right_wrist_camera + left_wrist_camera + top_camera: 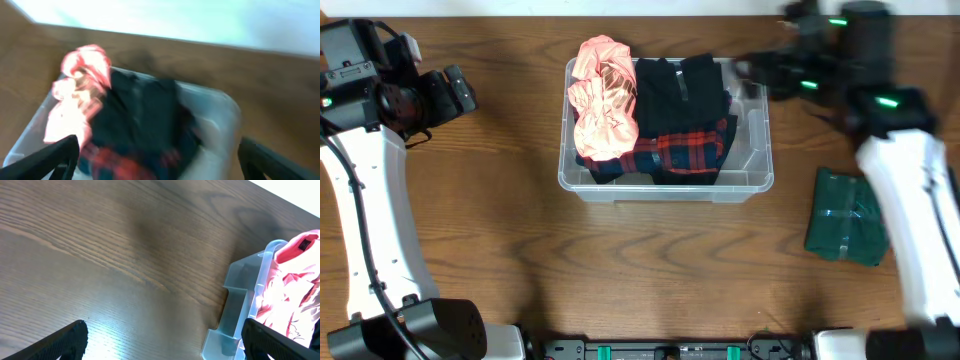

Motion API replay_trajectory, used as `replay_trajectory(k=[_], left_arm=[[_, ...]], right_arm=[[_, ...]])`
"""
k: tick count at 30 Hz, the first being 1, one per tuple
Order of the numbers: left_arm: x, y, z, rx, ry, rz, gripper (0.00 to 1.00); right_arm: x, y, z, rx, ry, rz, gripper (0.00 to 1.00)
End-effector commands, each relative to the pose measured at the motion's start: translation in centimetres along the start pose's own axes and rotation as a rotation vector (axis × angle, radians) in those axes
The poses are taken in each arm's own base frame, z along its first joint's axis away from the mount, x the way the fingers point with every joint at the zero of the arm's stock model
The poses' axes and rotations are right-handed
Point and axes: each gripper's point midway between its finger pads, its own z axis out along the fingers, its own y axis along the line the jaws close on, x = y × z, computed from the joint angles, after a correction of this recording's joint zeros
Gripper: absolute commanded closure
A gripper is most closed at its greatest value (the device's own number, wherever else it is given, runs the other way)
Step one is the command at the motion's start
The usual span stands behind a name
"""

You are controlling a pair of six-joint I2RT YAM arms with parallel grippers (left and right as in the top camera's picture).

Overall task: Pack container
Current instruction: 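Withdraw the right gripper to the right side of the table, then grasp the folded dark green garment with the right gripper and lift it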

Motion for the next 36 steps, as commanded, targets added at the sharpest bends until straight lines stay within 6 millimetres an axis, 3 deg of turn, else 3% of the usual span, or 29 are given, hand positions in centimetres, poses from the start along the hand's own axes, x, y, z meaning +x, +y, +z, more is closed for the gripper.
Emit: replay_trajectory(k=[1, 4, 11, 19, 31, 36], left_arm=[[0.1, 0.2, 0.2, -0.005, 0.006, 0.013, 0.02], [0.1, 0.3, 0.2, -0.005, 0.007, 0.013, 0.02], [0.1, 0.2, 0.2, -0.005, 0.006, 0.013, 0.02], [0.1, 0.2, 0.2, -0.005, 0.006, 0.013, 0.02], [0.1, 0.2, 0.2, -0.005, 0.006, 0.013, 0.02], [0.1, 0.3, 0.2, -0.005, 0.007, 0.013, 0.02]], right_arm=[[1.8, -4.6, -3.5, 0.104, 0.047, 0.154, 0.01], [5.3, -8.7, -6.6, 0.202, 0.142, 0.314, 0.01], [12.2, -15.1, -11.4, 0.367, 0.276, 0.611, 0.01], [19.3, -20.8, -13.6, 0.506, 0.303, 0.829, 0.01], [29.0, -22.4, -11.0, 0.604, 0.413, 0.950, 0.02], [31.2, -22.3, -10.7, 0.637, 0.438, 0.990, 0.03]])
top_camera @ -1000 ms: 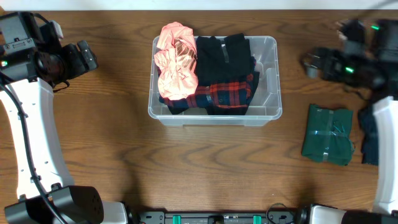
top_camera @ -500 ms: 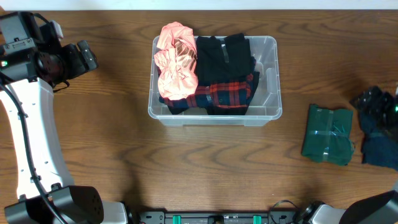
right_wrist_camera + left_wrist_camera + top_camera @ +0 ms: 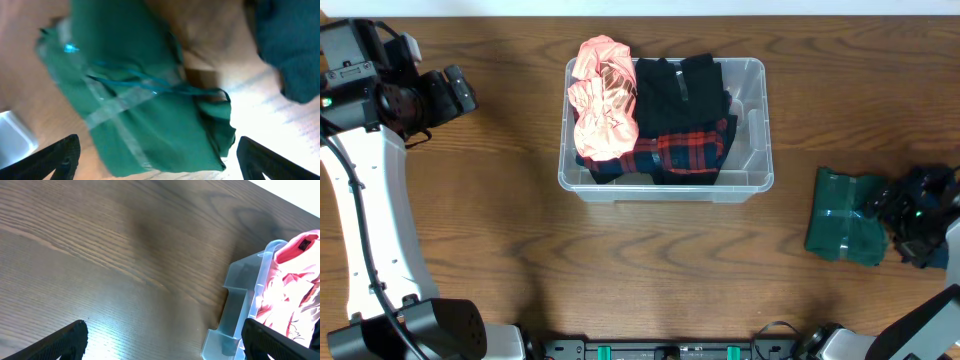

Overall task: Pack container
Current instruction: 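Grasp the folded dark green garment with the right gripper and lift it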

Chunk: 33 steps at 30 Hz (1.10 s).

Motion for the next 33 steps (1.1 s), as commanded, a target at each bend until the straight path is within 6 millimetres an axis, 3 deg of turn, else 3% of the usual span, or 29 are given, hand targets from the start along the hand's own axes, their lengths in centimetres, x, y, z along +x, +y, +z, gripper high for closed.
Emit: replay_trajectory(k=[1, 7, 16, 22, 25, 30, 31, 33], left_arm=[[0.2, 0.3, 0.2, -0.005, 0.007, 0.013, 0.02], [0.2, 0.3, 0.2, -0.005, 0.007, 0.013, 0.02], [0.2, 0.3, 0.2, -0.005, 0.007, 0.013, 0.02], [0.2, 0.3, 0.2, -0.005, 0.007, 0.013, 0.02], [0.1, 0.3, 0.2, -0.005, 0.007, 0.013, 0.02], [0.2, 0.3, 0.2, -0.005, 0.007, 0.013, 0.02], [0.2, 0.3, 0.2, -0.005, 0.007, 0.013, 0.02], [0.2, 0.3, 0.2, -0.005, 0.007, 0.013, 0.02]], right_arm=[[0.5, -1.5, 0.8, 0.050, 0.010, 0.062, 0.04], [1.3, -3.6, 1.7, 0.112, 0.011, 0.130, 0.04], [2.1, -4.4, 4.0, 0.106, -0.014, 0.142, 0.07], [2.2, -3.9, 5.5, 0.047, -0.053, 0.132, 0.20], [2.3, -3.4, 6.2, 0.012, -0.066, 0.126, 0.34], [1.4, -1.8, 6.4, -0.090, -0.108, 0.106, 0.93], [0.9, -1.4, 6.3, -0.112, -0.127, 0.098, 0.99], [0.1, -0.7, 6.0, -0.151, -0.156, 0.085, 0.99]])
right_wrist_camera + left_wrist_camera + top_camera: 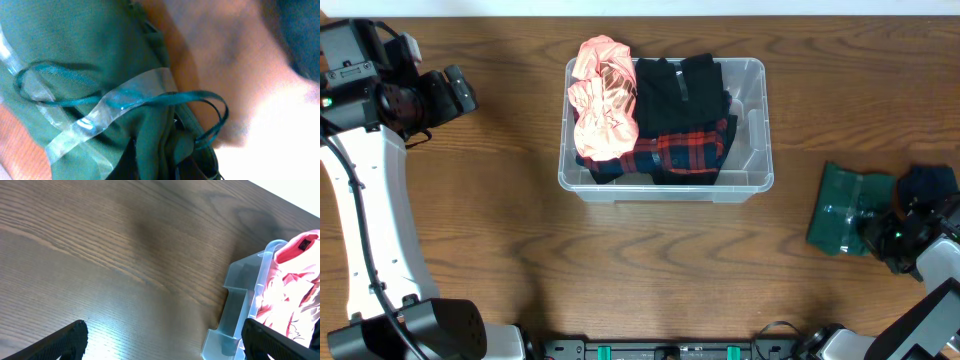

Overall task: Pack container
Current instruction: 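Grasp the folded dark green garment with the right gripper and lift it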

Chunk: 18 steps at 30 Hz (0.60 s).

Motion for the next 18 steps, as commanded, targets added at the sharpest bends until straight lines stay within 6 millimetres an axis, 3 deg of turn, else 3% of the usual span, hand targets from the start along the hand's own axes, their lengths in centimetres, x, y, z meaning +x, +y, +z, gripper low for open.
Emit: replay_trajectory(k=[1, 4, 7, 11, 18], left_arm=[[0.1, 0.3, 0.2, -0.005, 0.007, 0.013, 0.02], [0.1, 0.3, 0.2, -0.005, 0.007, 0.013, 0.02], [0.2, 0.3, 0.2, -0.005, 0.007, 0.013, 0.02], [0.2, 0.3, 0.2, -0.005, 0.007, 0.013, 0.02], [0.2, 0.3, 0.2, -0.005, 0.007, 0.013, 0.02]], right_arm=[[0.0, 0.8, 0.4, -0.059, -0.002, -0.003, 0.99], [-1.5, 3.0, -0.3, -0.147, -0.028, -0.030, 0.99], [-2.9, 6.4, -1.8, -0.272, -0.035, -0.076, 0.99], [-4.5, 11.8, -4.7, -0.429, -0.041, -0.170, 0.99], [-6.7, 20.4, -10.7, -0.535, -0.098, -0.348, 0.99]])
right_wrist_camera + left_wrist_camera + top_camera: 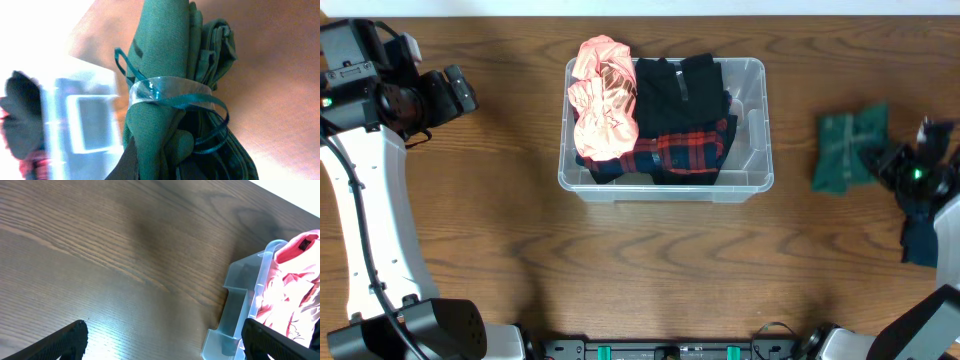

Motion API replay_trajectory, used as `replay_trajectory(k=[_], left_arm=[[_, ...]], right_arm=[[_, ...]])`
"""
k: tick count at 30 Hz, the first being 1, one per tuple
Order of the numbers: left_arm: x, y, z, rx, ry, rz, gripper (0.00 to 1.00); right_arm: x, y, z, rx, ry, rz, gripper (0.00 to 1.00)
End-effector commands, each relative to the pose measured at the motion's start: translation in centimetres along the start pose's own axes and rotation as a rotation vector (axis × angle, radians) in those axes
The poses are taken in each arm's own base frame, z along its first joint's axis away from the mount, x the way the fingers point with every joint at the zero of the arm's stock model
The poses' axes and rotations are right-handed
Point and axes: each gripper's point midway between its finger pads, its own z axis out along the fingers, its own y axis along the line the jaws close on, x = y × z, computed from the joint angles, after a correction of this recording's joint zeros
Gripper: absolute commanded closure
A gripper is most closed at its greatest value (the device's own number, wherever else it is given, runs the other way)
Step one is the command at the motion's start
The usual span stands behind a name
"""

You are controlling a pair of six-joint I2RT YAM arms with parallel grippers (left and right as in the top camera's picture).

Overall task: Pack container
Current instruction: 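Grasp the folded dark green garment with the right gripper and lift it, then carry the green garment into the bin's front left and lower it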

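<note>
The clear plastic container stands mid-table and holds a pink garment, a black one and a red plaid one. Its right end shows bare floor. My right gripper is shut on a folded green cloth bundle, which hangs above the table to the right of the container. In the right wrist view the bundle, bound by clear tape and ribbon, is pinched in the gripper, with the container's wall beyond it. My left gripper is open, far left of the container.
A dark blue cloth lies near the table's right edge, below my right gripper. In the left wrist view only wood table and the container's left end show between the open gripper.
My right gripper, down on the green bundle at the table's right side, now holds it off the table, farther back and level with the container's right end. The left arm has not moved.
First my right gripper was open over the container's right end while the green bundle lay on the table to the right. Then it was open over the bundle, then down on it. Now the bundle hangs in the gripper beside the container. The left arm stayed put.
</note>
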Motion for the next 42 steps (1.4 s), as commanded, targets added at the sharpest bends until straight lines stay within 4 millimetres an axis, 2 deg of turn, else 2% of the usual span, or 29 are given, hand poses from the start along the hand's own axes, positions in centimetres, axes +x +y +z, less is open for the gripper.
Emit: replay_trajectory(k=[1, 6, 10, 16, 21, 25, 31, 37, 42], left_arm=[[0.1, 0.3, 0.2, -0.005, 0.007, 0.013, 0.02], [0.1, 0.3, 0.2, -0.005, 0.007, 0.013, 0.02], [0.1, 0.2, 0.2, -0.005, 0.006, 0.013, 0.02], [0.1, 0.3, 0.2, -0.005, 0.007, 0.013, 0.02], [0.1, 0.3, 0.2, -0.005, 0.007, 0.013, 0.02], [0.1, 0.3, 0.2, -0.005, 0.007, 0.013, 0.02], [0.1, 0.3, 0.2, -0.005, 0.007, 0.013, 0.02], [0.1, 0.3, 0.2, -0.005, 0.007, 0.013, 0.02], [0.1, 0.3, 0.2, -0.005, 0.007, 0.013, 0.02]], right_arm=[[-2.5, 6.8, -1.8, -0.135, -0.043, -0.102, 0.99], [-4.0, 13.4, -3.3, -0.228, -0.075, -0.150, 0.99], [-3.8, 18.9, -4.2, -0.329, -0.098, -0.204, 0.99], [0.0, 27.3, -3.6, -0.487, -0.070, -0.272, 0.99], [4.2, 31.8, -1.6, -0.419, -0.122, -0.348, 0.99], [7.8, 33.6, 0.0, -0.304, -0.180, -0.261, 0.98], [12.8, 34.7, 2.0, -0.179, -0.266, -0.075, 0.99], [18.7, 35.2, 5.3, -0.147, -0.185, -0.024, 0.98], [21.9, 35.6, 7.3, -0.159, -0.102, -0.043, 0.98]])
